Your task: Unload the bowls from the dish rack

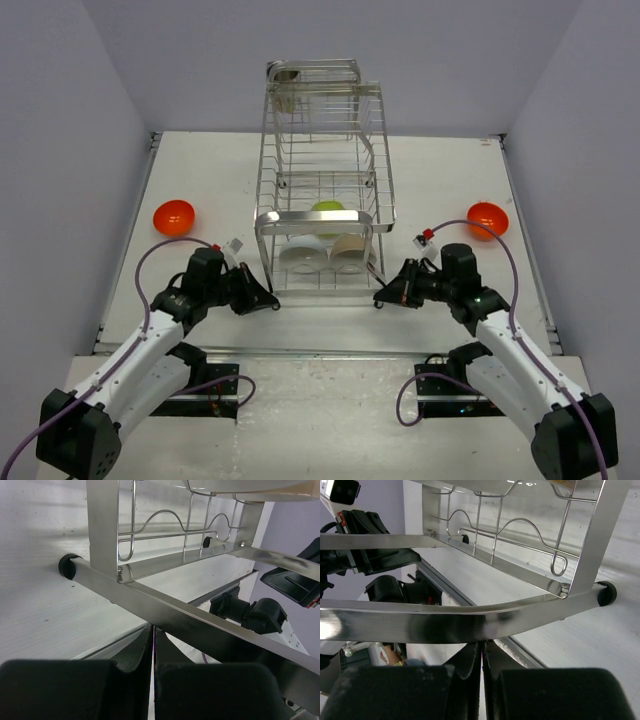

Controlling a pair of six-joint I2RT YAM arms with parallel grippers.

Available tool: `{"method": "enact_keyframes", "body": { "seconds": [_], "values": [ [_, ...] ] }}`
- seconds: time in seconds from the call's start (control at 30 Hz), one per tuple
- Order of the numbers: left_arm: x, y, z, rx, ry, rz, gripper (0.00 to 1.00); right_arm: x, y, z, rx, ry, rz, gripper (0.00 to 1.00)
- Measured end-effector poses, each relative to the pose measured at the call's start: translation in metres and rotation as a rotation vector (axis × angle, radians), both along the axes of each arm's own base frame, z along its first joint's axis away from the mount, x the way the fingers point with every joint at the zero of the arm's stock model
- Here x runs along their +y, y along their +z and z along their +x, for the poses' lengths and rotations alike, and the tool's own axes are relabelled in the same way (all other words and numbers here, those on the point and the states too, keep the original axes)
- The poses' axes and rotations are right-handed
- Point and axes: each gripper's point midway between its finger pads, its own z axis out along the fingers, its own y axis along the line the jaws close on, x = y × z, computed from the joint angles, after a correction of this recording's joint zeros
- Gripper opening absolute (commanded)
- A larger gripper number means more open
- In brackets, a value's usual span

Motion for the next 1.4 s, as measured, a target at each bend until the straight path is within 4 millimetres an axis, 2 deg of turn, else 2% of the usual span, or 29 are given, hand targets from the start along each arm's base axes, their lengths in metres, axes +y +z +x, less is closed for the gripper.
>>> {"method": "enact_keyframes", "body": {
  "seconds": [0.17, 0.43, 0.9, 1.07, 1.2, 1.3, 1.4],
  "values": [
    [-0.002, -0.007, 0.005, 0.022, -0.001, 0.010, 0.00, 0.001, -0.007, 0.006, 0.030, -0.002, -0.016, 0.00],
    [-0.004, -0.019, 0.015, 0.054, -0.003, 0.036, 0.00, 0.002, -0.005, 0.018, 0.025, -0.008, -0.042, 0.00],
    [-0.003, -0.018, 0.036, 0.038, 0.012, 0.083, 0.00, 0.005, -0.006, 0.034, -0.011, 0.014, -0.066, 0.00],
    [-0.001, -0.016, 0.038, 0.029, 0.017, 0.089, 0.00, 0.002, 0.003, 0.032, -0.061, 0.011, -0.072, 0.00],
    [0.001, -0.001, 0.039, -0.032, 0.034, 0.074, 0.00, -0.005, 0.026, 0.024, -0.145, -0.004, -0.074, 0.00],
    [0.004, 0.032, 0.041, -0.142, 0.059, 0.049, 0.00, -0.009, 0.049, 0.020, -0.226, -0.016, -0.069, 0.00],
    [0.006, 0.071, 0.041, -0.266, 0.077, 0.036, 0.00, -0.014, 0.062, 0.019, -0.270, -0.035, -0.087, 0.00]
  ]
}}
